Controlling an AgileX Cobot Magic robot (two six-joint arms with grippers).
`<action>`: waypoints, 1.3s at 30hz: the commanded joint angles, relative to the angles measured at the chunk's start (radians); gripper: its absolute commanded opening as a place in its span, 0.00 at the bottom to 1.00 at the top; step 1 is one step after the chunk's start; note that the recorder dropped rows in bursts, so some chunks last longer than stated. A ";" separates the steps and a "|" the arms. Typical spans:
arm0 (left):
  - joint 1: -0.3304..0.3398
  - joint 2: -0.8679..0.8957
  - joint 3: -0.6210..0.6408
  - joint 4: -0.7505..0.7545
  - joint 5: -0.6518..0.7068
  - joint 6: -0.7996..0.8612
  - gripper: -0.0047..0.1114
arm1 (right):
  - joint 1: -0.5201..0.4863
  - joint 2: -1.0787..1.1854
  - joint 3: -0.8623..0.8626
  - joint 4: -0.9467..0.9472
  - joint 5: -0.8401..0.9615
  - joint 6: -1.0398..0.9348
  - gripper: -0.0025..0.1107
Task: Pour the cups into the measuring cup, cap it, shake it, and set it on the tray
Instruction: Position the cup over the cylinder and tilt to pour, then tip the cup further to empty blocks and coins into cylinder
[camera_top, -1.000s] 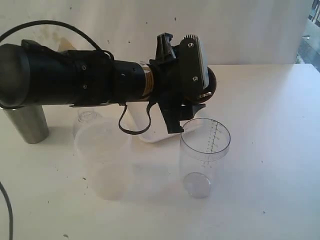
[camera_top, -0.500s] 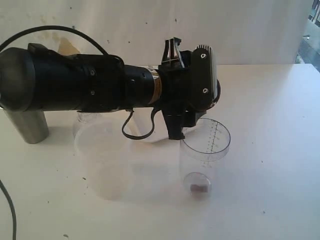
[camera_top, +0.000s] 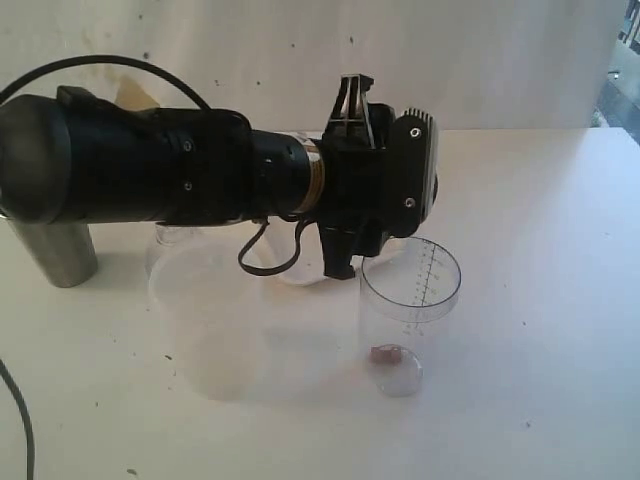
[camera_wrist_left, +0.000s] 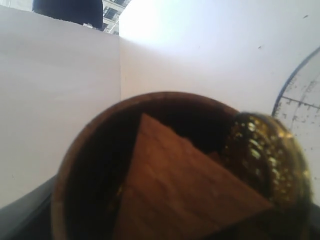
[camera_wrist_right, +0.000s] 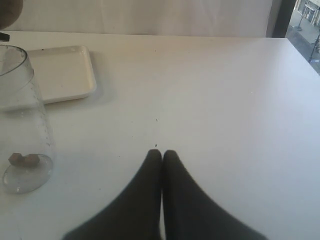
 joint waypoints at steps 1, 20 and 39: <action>-0.019 -0.033 -0.008 0.002 0.025 0.030 0.04 | -0.005 -0.004 0.005 -0.003 -0.001 0.004 0.02; -0.044 -0.037 -0.008 0.002 0.069 0.183 0.04 | -0.005 -0.004 0.005 -0.003 -0.001 0.004 0.02; -0.044 -0.037 -0.008 0.005 0.083 0.343 0.04 | -0.005 -0.004 0.005 -0.003 -0.001 0.004 0.02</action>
